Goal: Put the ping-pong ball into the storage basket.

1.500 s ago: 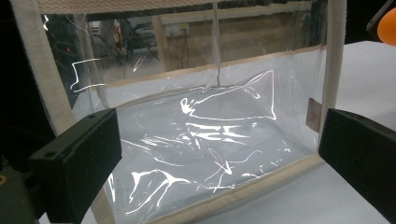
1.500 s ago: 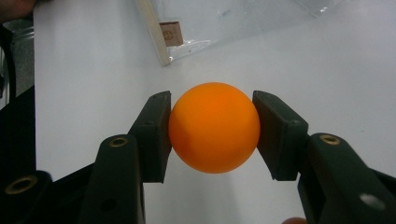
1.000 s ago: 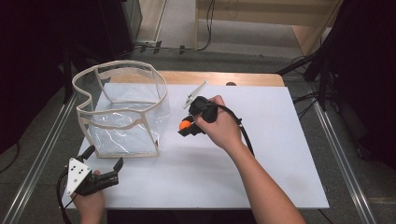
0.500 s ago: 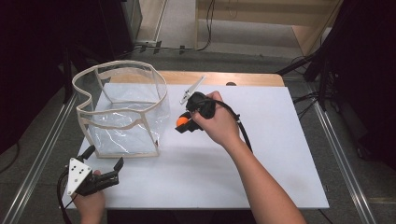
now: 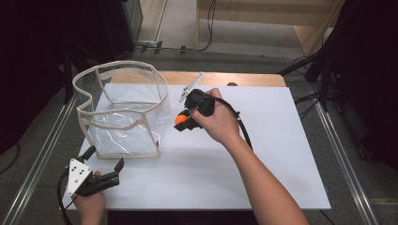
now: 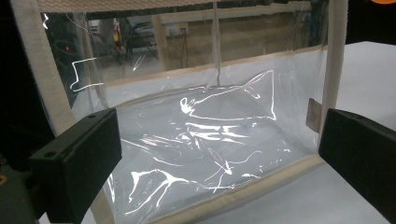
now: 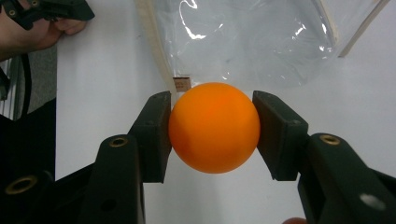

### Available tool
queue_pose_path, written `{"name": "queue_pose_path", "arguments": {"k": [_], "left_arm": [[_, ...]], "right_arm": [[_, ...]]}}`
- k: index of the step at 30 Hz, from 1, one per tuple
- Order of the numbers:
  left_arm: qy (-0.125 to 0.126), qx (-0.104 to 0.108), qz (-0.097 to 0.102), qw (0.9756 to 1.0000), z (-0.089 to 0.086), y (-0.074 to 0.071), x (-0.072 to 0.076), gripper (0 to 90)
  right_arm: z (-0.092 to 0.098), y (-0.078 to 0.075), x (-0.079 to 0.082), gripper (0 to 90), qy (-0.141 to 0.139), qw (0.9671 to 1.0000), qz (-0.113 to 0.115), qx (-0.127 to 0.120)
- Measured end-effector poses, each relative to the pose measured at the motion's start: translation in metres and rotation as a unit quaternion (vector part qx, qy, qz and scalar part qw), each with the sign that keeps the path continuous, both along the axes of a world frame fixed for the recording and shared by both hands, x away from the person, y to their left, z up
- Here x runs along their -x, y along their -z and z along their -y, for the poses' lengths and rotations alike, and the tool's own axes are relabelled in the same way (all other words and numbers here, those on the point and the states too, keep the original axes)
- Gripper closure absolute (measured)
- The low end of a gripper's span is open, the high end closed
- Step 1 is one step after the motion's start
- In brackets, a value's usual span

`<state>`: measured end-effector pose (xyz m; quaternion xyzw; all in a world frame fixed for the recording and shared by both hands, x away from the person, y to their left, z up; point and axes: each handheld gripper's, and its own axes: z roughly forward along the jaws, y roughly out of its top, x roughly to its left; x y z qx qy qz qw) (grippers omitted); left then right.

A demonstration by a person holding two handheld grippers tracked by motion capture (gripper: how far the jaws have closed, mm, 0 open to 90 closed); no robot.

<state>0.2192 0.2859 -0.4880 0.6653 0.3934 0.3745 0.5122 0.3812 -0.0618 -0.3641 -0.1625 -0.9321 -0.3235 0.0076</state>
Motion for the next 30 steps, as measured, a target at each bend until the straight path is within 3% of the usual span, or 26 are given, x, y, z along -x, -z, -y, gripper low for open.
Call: {"name": "queue_pose_path", "arguments": {"k": [30], "left_arm": [[0.0,0.001,0.0,1.0,0.0,0.0,0.0,0.0]], "right_arm": [[-0.01,-0.028,-0.006,47.6,-0.012,0.9998,0.014,-0.004]]}}
